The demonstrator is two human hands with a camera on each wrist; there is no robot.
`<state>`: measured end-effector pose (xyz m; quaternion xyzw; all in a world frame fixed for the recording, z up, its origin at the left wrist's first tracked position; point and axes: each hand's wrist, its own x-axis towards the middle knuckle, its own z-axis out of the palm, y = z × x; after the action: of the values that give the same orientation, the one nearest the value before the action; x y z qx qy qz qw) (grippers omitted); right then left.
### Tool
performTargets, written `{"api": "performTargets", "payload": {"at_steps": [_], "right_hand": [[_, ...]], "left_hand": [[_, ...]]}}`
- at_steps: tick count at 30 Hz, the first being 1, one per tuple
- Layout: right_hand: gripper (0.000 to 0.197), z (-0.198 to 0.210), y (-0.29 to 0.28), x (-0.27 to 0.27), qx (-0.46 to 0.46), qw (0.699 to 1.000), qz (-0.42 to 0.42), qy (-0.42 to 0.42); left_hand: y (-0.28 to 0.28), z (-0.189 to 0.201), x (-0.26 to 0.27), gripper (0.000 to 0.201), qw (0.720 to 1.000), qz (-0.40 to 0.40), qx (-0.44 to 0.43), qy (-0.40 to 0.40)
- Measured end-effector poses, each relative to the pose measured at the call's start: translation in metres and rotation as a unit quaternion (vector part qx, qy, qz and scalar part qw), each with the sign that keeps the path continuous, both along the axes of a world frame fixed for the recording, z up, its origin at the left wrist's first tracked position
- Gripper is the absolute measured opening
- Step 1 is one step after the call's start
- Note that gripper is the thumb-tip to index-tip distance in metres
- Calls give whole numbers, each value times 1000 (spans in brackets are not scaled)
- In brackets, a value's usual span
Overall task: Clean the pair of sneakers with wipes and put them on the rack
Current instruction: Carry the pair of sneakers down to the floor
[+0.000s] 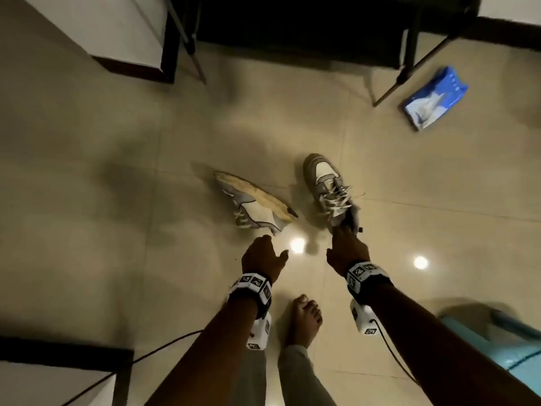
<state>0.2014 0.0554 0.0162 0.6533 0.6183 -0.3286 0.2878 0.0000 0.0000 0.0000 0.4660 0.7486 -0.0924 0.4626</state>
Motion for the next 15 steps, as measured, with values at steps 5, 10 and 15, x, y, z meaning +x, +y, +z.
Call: {"api": "performTargets", "payload": {"at_steps": [5,10,15], "right_hand": [[81,-57,5,11,13,1000,24,-4],[83,-79,7,30,36,998,31,-45],[59,-68,17,33,18,1000,-15,-10]], "left_hand": [[6,-70,12,105,972,210,-69,-73],[16,-105,26,65,898,418,29,-130],[46,-81,21,26,947,241,204,-50]]}}
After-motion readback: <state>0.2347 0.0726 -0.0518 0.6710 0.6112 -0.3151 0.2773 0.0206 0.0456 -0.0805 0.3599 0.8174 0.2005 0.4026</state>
